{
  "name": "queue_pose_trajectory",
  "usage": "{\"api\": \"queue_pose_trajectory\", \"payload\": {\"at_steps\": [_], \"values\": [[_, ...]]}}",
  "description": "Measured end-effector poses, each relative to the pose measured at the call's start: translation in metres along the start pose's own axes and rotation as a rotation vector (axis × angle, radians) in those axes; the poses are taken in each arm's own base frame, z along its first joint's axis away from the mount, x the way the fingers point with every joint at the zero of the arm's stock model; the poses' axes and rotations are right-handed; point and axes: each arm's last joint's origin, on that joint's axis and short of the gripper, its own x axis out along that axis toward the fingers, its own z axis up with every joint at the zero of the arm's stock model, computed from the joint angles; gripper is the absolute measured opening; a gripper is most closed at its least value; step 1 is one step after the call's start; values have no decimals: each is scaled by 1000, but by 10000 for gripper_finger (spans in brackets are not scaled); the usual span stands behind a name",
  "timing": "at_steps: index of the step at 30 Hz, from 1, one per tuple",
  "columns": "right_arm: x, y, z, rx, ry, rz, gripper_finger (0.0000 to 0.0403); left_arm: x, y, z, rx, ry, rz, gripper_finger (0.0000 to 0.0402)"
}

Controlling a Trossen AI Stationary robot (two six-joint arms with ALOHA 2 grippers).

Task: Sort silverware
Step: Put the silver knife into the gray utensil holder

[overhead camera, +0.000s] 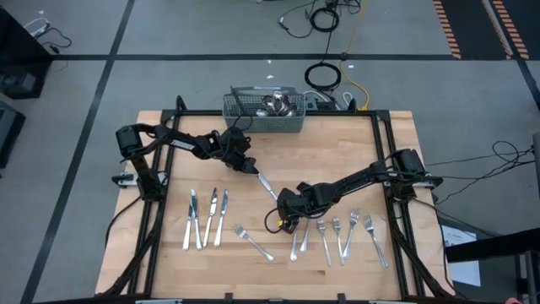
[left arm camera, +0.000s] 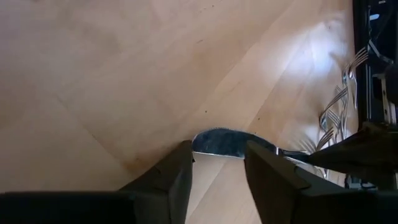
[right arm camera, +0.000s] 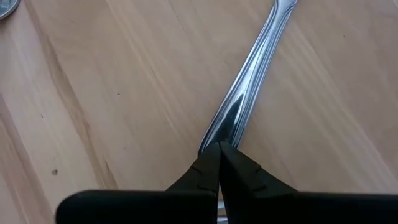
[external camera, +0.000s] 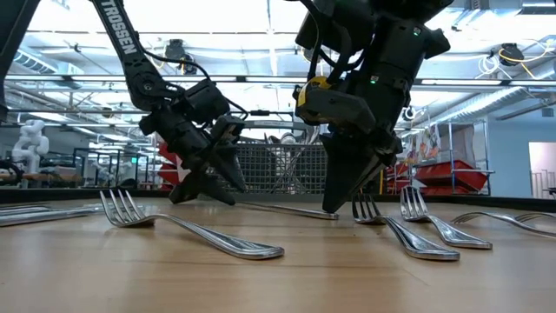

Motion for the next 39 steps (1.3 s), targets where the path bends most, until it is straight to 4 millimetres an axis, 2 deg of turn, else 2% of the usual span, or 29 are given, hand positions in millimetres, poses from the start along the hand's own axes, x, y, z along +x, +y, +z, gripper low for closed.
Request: {"api": "queue_pose_trajectory", "payload": {"at_steps": [4, 9, 11, 20, 30, 39], "values": [[0, 0, 0, -12, -1, 1, 0, -1, -1, 0, 44, 1, -15, 106], [0, 0, 0, -25, -3, 0, 0, 0, -3, 0, 104, -12, -18, 20], [0, 0, 0, -26, -3, 0, 0, 0, -3, 1, 101, -27, -6, 9], [0, 0, 0, -22, -3, -1, 0, -10, 4, 9, 6, -109, 57, 49], [0, 0, 0, -25, -2, -1, 0, -10, 7, 3, 66, -20, 69, 108], [0, 0, 0, -26, -2, 0, 0, -6, 3, -2, 74, -8, 93, 118]]}}
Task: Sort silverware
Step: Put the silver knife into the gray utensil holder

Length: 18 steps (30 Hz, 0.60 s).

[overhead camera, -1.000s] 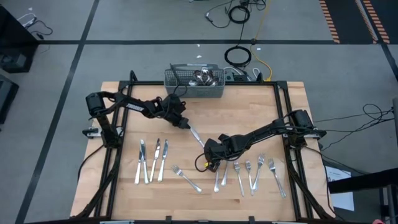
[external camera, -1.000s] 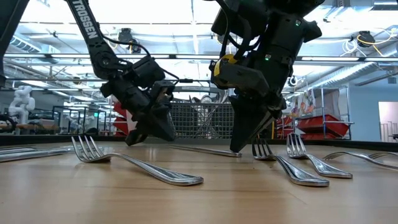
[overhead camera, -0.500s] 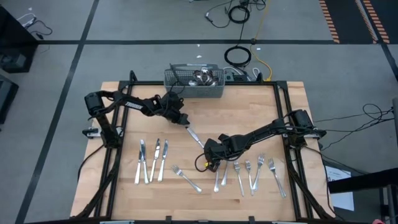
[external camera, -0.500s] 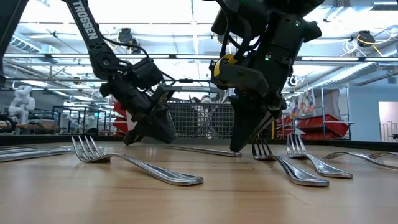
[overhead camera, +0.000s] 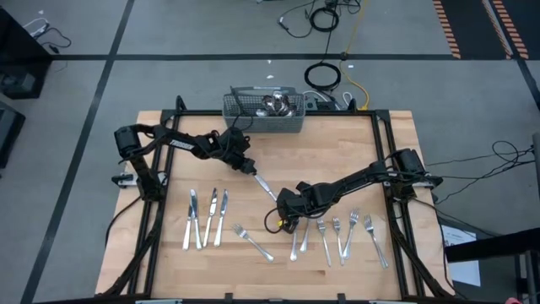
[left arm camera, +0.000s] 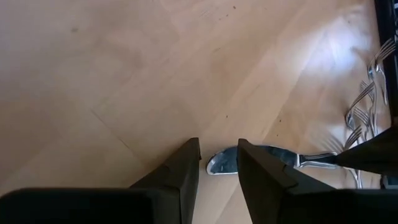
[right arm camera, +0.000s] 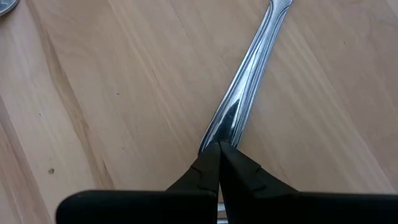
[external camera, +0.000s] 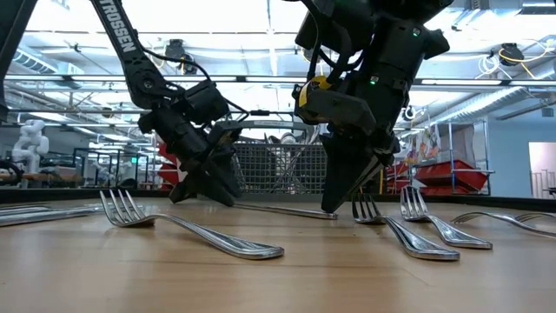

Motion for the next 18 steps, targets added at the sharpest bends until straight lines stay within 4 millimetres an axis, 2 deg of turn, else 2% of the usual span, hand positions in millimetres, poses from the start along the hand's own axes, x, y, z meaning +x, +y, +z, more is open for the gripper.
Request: {"api": "queue_pose_trajectory", "payload": {"at_steps": [13, 18], "values": [[0, 0, 0, -8, 1, 0, 0, 2, -4, -6, 21, 62, -39, 118], [0, 0, -1, -13, 7, 5, 0, 3, -5, -8, 59, 92, -54, 88]]}}
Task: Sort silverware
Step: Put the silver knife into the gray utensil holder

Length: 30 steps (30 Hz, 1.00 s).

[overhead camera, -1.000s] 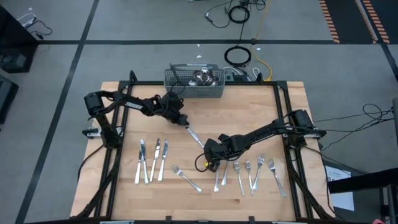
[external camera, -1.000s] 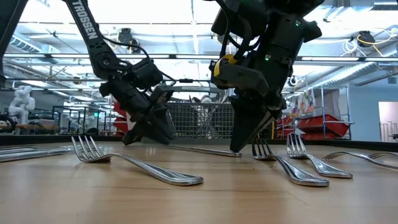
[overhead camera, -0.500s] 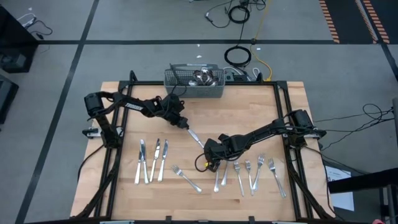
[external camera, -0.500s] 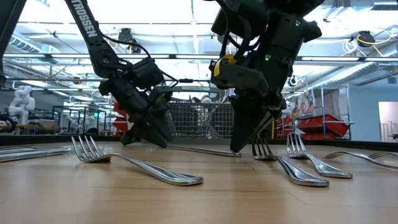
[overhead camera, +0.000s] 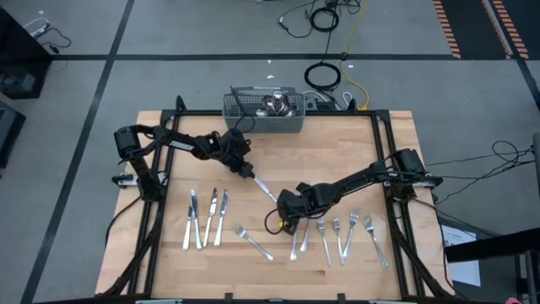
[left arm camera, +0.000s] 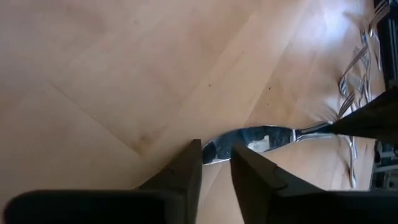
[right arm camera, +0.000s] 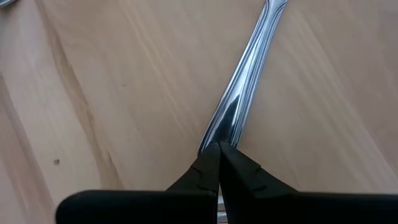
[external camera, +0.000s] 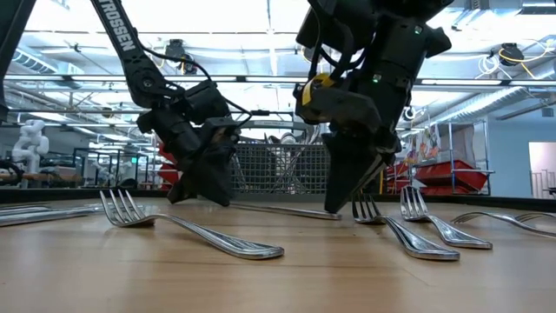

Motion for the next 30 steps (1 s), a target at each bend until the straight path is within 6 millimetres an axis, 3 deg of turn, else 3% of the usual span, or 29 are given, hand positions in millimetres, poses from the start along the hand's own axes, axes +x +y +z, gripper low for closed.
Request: {"api": "queue_pose_trajectory", "payload": {"at_steps": [7, 17, 24, 30], "values": [[0, 0, -1, -12, 6, 5, 0, 1, -1, -2, 36, 11, -7, 10], [-1, 3, 3, 9, -32, 31, 5, 0, -2, -1, 12, 6, -18, 3], [-22, -8, 23, 111, -144, 28, 72, -1, -2, -1, -21, 31, -66, 2], [-21, -17, 36, 118, -179, 65, 141, -1, -4, 2, -23, 23, -69, 1]]}}
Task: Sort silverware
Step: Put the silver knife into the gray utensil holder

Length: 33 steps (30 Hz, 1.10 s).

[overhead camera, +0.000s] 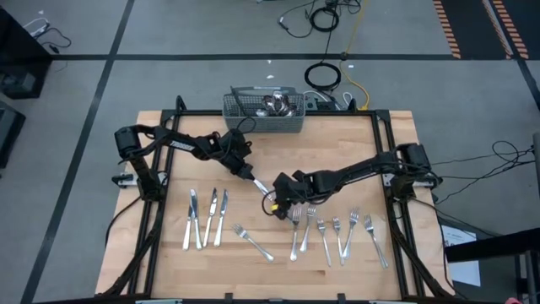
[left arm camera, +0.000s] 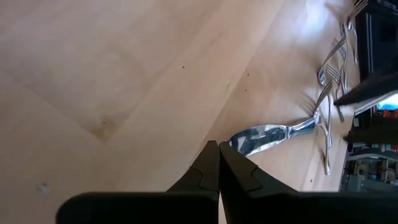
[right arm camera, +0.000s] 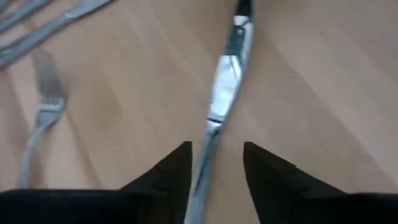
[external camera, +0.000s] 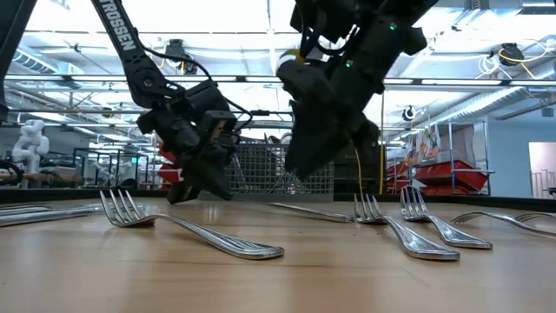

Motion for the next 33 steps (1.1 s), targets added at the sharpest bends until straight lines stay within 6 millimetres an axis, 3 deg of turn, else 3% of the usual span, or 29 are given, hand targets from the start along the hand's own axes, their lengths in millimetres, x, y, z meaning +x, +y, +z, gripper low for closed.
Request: {"api": "queue_pose_trajectory", "payload": {"at_steps": [7, 22, 33], "values": [[18, -6, -5, -13, 42, -29, 172, -1, -8, 10, 12, -19, -22, 1], [25, -15, 3, -33, 17, -33, 170, -1, -12, 14, 2, -19, -59, 0], [51, -16, -2, 18, 17, -6, 167, -1, -13, 14, 5, -11, -78, 0]]}}
